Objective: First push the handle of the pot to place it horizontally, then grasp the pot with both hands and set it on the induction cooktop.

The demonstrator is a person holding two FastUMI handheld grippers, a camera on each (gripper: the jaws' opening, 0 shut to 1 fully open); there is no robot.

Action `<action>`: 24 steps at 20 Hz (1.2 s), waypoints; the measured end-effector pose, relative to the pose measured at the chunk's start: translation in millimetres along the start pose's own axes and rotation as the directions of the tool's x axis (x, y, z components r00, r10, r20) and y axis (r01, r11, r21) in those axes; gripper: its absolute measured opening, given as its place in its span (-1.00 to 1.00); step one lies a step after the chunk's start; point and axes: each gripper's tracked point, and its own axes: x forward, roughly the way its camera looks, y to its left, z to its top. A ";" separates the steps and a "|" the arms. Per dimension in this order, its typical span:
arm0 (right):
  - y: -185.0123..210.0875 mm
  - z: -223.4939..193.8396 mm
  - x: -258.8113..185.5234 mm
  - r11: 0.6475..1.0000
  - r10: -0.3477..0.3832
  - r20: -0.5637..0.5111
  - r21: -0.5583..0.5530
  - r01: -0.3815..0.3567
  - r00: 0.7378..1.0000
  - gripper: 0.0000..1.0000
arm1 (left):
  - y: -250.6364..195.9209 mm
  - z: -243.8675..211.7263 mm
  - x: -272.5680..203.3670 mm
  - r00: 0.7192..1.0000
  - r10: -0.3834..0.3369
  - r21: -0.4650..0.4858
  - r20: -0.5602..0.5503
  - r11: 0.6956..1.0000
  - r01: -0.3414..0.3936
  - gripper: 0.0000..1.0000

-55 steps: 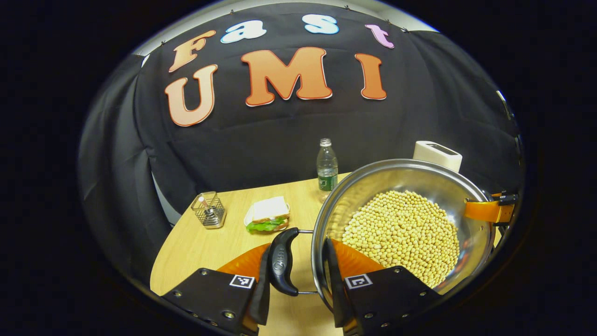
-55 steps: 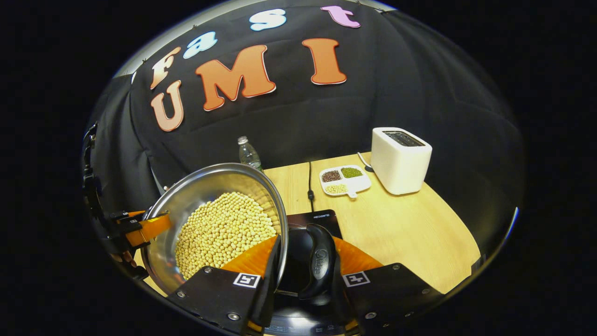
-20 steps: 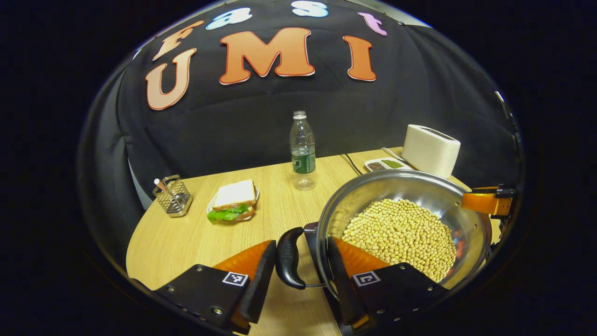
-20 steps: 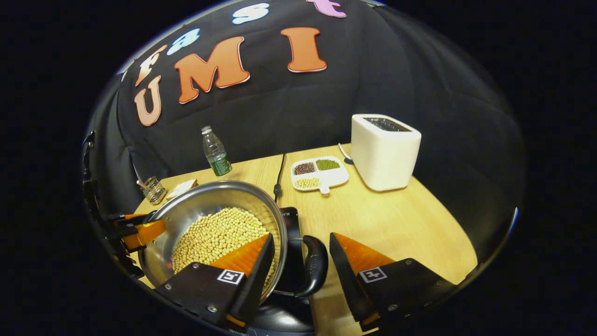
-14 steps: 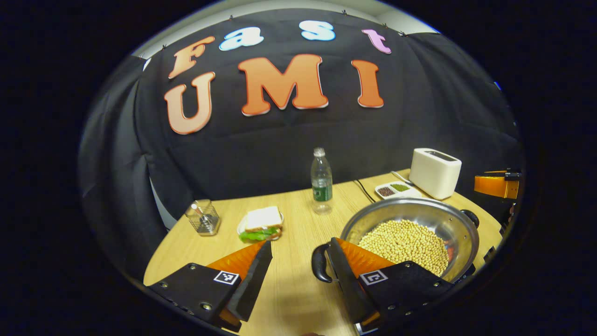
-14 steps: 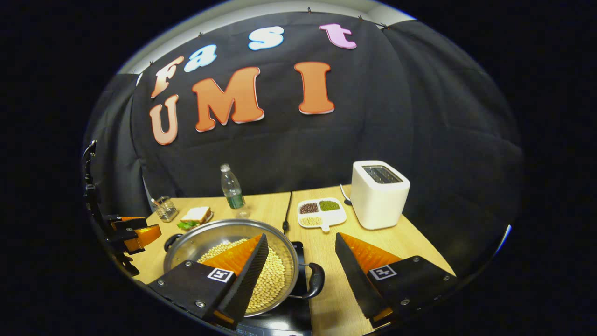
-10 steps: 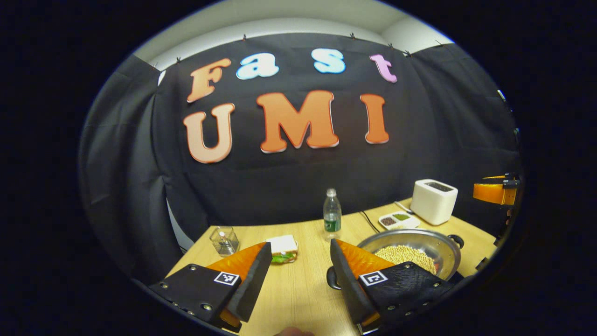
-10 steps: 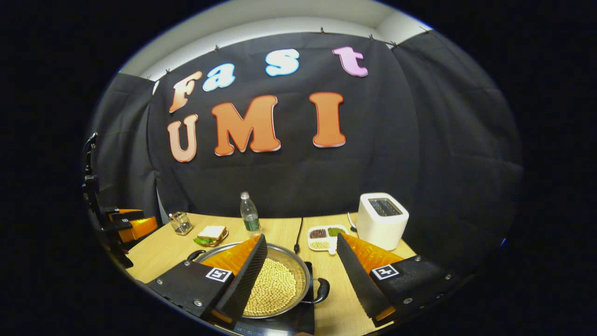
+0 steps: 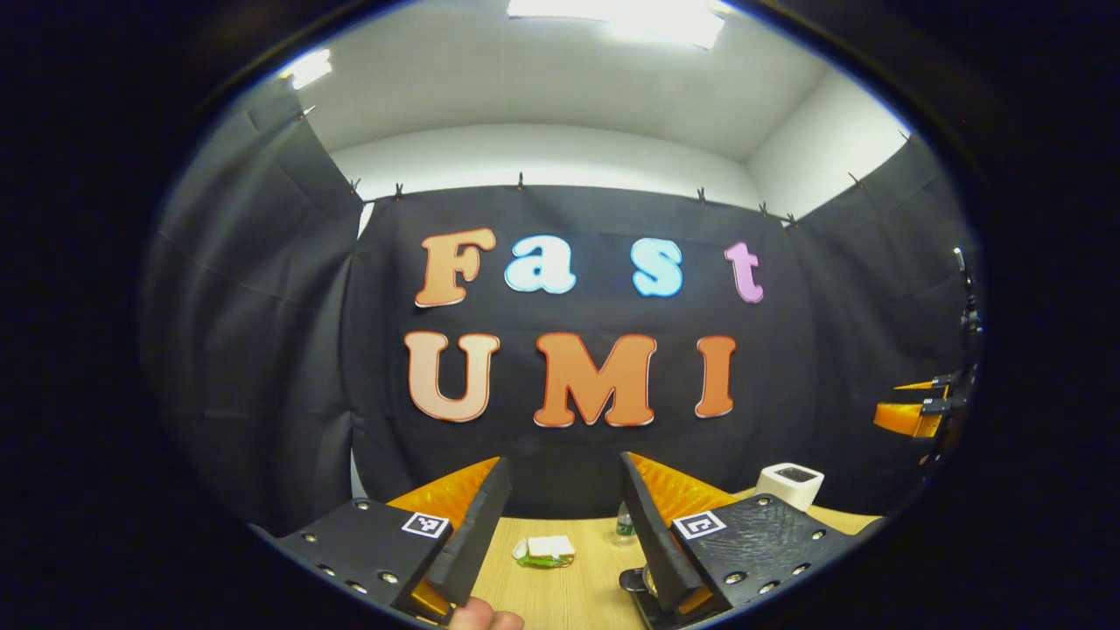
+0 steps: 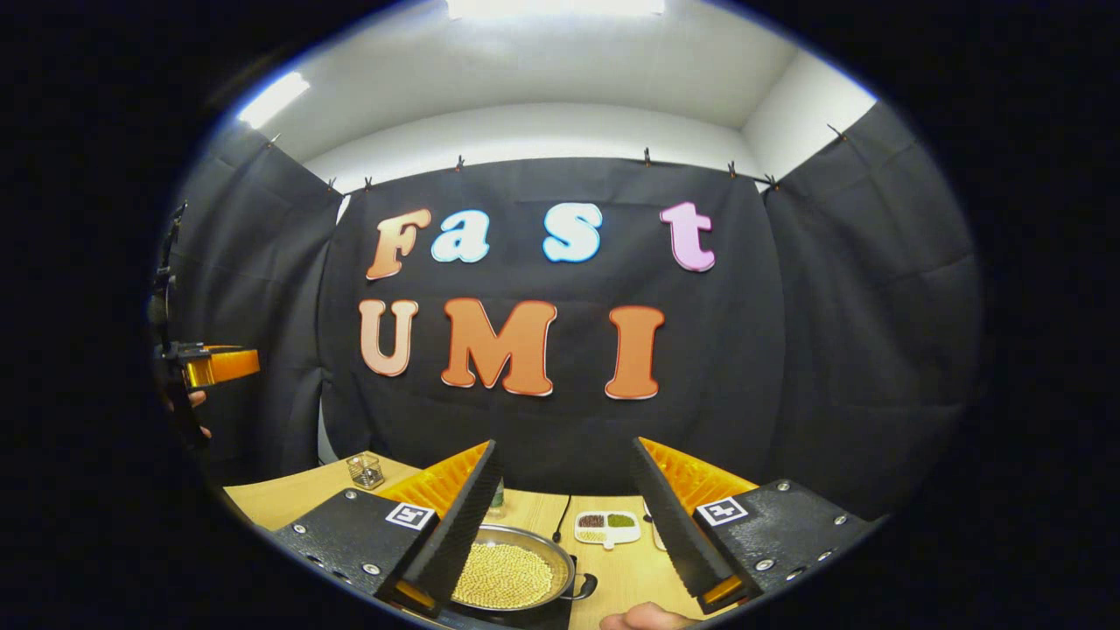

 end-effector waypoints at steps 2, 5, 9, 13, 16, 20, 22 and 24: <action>3.5 26.7 -12.5 1.000 0.018 0.040 -0.016 -0.017 0.999 0.96 | 17.0 31.1 -14.0 0.998 0.031 -0.008 0.051 0.999 -0.031 0.56; 6.4 70.1 -25.0 0.999 0.033 0.107 -0.007 -0.033 0.994 0.86 | 44.6 68.0 -32.0 0.989 0.105 -0.033 0.107 0.994 -0.102 0.56; 10.4 124.7 -43.4 0.998 0.062 0.206 -0.020 -0.059 0.977 0.87 | 71.3 107.9 -63.4 0.966 0.186 -0.053 0.179 0.982 -0.180 0.53; 16.4 151.3 -57.3 0.996 0.084 0.257 -0.063 -0.071 0.963 0.89 | 81.2 139.9 -82.0 0.928 0.234 -0.006 0.289 0.970 -0.243 0.49; 26.7 154.5 -64.0 0.993 0.108 0.267 -0.068 -0.093 0.958 0.86 | 72.4 156.6 -97.7 0.917 0.221 0.000 0.332 0.972 -0.235 0.51; 32.1 158.9 -67.6 0.991 0.126 0.290 -0.072 -0.110 0.949 0.86 | 70.4 167.2 -114.8 0.906 0.220 0.024 0.362 0.969 -0.245 0.51; 29.1 163.6 -72.5 0.992 0.126 0.298 -0.068 -0.110 0.946 0.86 | 65.6 170.5 -120.5 0.904 0.219 0.038 0.367 0.968 -0.250 0.51; 28.1 167.3 -72.2 0.992 0.124 0.303 -0.061 -0.111 0.945 0.90 | 64.7 170.0 -118.6 0.906 0.220 0.044 0.363 0.967 -0.253 0.51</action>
